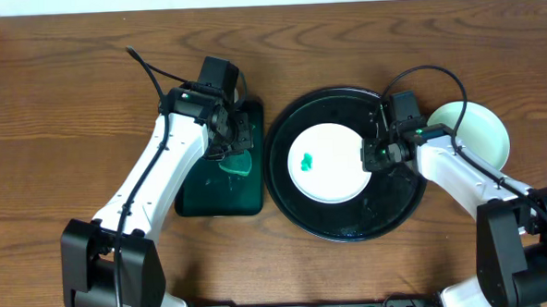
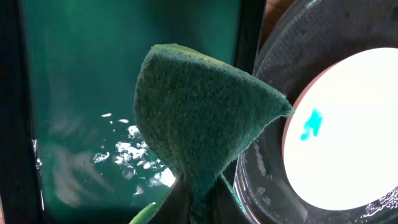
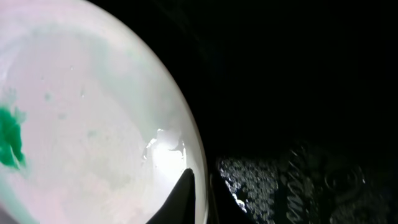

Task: Clean dirty plates on tray and stack at the side
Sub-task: 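Lift the sponge from the dark green tray with the left gripper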

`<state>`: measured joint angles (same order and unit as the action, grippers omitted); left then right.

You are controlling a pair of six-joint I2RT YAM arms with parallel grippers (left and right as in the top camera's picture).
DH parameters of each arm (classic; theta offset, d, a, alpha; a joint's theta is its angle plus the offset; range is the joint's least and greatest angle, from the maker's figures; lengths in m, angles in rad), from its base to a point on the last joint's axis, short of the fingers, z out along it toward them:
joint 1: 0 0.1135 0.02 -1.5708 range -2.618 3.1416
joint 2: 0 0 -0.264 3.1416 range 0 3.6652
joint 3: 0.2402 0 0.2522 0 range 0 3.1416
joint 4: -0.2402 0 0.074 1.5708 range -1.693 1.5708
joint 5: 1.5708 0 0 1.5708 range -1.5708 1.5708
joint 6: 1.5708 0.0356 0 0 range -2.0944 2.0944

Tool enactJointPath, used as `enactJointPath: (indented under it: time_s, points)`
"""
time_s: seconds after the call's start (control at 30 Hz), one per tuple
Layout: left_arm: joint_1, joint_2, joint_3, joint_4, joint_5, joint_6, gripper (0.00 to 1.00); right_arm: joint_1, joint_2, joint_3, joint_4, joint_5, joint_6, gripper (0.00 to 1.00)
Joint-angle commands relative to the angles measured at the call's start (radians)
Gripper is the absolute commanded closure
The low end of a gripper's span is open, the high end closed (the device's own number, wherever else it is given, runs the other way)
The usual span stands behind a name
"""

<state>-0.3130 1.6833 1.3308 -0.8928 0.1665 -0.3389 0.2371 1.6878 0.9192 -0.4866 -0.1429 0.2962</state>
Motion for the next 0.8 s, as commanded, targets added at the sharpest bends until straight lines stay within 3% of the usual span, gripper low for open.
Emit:
enactJointPath:
  time_s: [0.0, 0.07, 0.77]
  points:
    - [-0.003, 0.004, -0.011, 0.0, -0.002, 0.014, 0.92, 0.008, 0.001, -0.029, 0.027, -0.024, 0.026, 0.94]
    - [-0.003, 0.004, -0.011, 0.0, -0.002, 0.014, 0.93, 0.008, 0.001, -0.03, 0.031, -0.035, 0.025, 0.99]
    - [-0.002, 0.004, 0.018, 0.005, -0.108, 0.017, 0.93, 0.006, 0.001, -0.029, 0.042, -0.049, 0.025, 0.99]
